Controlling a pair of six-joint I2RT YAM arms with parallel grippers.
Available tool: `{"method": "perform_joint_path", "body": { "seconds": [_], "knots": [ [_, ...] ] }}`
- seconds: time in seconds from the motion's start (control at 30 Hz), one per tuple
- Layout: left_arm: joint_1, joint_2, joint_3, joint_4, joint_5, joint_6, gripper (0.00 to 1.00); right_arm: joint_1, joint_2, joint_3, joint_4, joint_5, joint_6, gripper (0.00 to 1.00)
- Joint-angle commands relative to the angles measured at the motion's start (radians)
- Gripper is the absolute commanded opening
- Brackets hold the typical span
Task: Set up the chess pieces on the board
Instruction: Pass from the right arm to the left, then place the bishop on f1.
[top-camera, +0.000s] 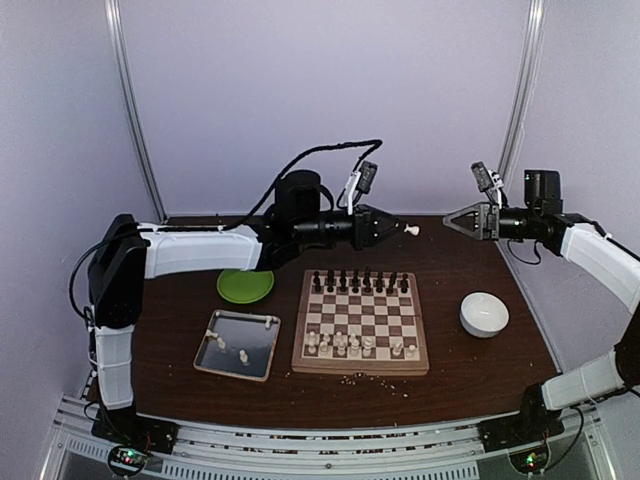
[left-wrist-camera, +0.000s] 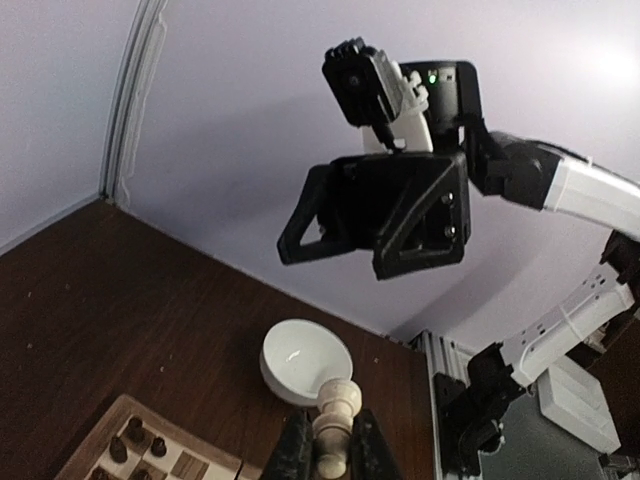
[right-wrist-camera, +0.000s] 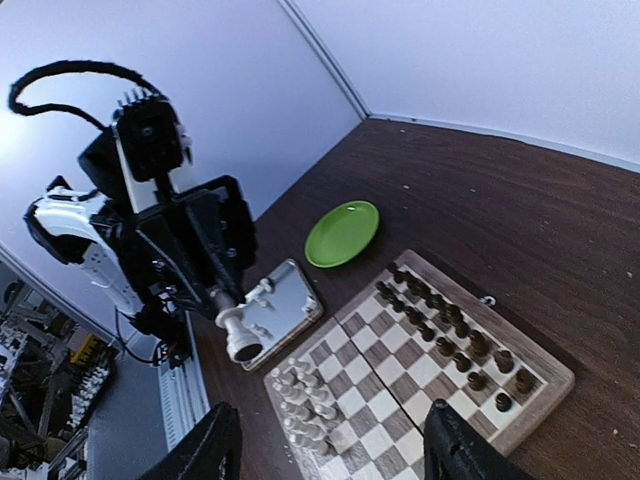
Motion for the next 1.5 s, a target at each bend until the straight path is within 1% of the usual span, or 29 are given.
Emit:
{"method": "perform_joint_path", "body": {
  "seconds": [0.0, 0.03, 0.07, 0.13, 0.17, 0.27, 0.43, 0.67, 0.93, 1.07, 1.3, 1.47],
  "knots": [
    [-0.01, -0.077, 0.064, -0.476, -0.023, 0.32, 0.03, -0.034, 0.051, -0.002, -0.246, 0.154, -0.323, 0.61],
    [-0.019, -0.08, 0.087, -0.572, -0.044, 0.388, 0.03, -0.038, 0.069, -0.014, -0.245, 0.158, -0.336, 0.6],
    [-0.032, -0.079, 0.123, -0.703, -0.082, 0.455, 0.03, -0.041, 0.087, -0.022, -0.233, 0.158, -0.337, 0.6],
    [-0.062, -0.074, 0.175, -0.867, -0.15, 0.597, 0.03, -0.043, 0.117, -0.013, -0.26, 0.169, -0.368, 0.58],
    [-0.077, -0.07, 0.197, -0.934, -0.179, 0.641, 0.03, -0.045, 0.128, 0.002, -0.289, 0.179, -0.393, 0.58],
    [-0.118, -0.051, 0.245, -1.066, -0.249, 0.738, 0.03, -0.046, 0.141, 0.018, -0.305, 0.187, -0.406, 0.57],
    [-0.195, 0.016, 0.318, -1.187, -0.363, 0.836, 0.03, -0.047, 0.147, 0.014, -0.308, 0.176, -0.412, 0.57],
    [-0.266, 0.092, 0.374, -1.248, -0.466, 0.915, 0.03, -0.048, 0.164, 0.029, -0.352, 0.156, -0.439, 0.57],
    [-0.292, 0.193, 0.449, -1.285, -0.516, 0.969, 0.03, -0.047, 0.182, 0.036, -0.378, 0.123, -0.456, 0.56],
    [-0.294, 0.241, 0.486, -1.33, -0.543, 0.984, 0.04, -0.048, 0.183, 0.042, -0.396, 0.117, -0.469, 0.56],
    [-0.295, 0.284, 0.509, -1.331, -0.542, 0.992, 0.04, -0.048, 0.19, 0.046, -0.41, 0.112, -0.482, 0.55],
    [-0.295, 0.299, 0.518, -1.32, -0.515, 0.992, 0.04, -0.048, 0.201, 0.055, -0.434, 0.099, -0.5, 0.54]
  ]
}}
